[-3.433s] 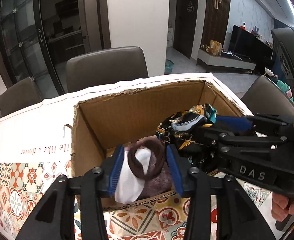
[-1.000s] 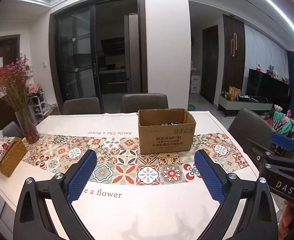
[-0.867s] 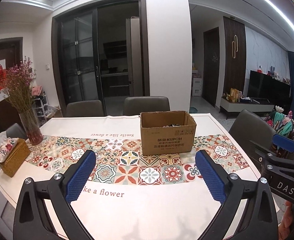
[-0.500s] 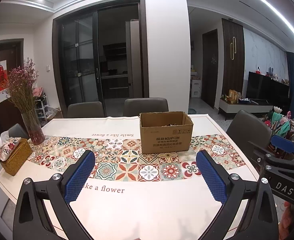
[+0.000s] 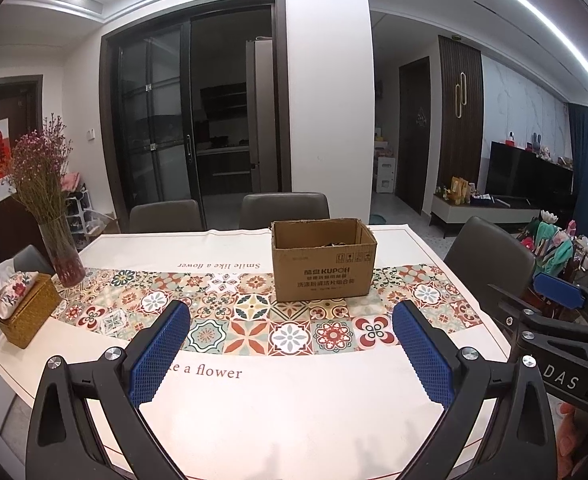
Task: Organize soft objects
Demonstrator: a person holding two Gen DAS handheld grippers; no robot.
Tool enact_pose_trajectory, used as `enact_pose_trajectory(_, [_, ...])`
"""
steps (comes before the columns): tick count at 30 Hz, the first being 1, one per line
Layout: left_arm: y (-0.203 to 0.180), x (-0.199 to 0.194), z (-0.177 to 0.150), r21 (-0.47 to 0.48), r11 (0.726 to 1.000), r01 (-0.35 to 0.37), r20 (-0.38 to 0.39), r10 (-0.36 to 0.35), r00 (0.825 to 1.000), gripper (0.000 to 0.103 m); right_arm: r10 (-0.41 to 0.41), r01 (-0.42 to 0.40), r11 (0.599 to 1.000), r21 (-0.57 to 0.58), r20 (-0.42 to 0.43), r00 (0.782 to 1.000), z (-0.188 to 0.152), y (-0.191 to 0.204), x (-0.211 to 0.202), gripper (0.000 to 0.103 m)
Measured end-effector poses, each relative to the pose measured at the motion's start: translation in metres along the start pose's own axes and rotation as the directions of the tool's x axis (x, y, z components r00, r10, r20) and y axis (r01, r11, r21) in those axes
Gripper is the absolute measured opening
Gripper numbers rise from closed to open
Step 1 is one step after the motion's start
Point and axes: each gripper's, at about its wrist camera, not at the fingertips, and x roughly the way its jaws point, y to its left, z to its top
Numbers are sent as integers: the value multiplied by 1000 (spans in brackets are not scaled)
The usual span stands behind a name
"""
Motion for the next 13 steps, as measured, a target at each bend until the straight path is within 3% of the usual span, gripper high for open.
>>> enact_pose_trajectory(13, [3, 2, 2, 2, 1000, 0, -3, 0, 1000, 103, 0, 0, 1000, 1, -1, 1000, -1, -3, 0, 83])
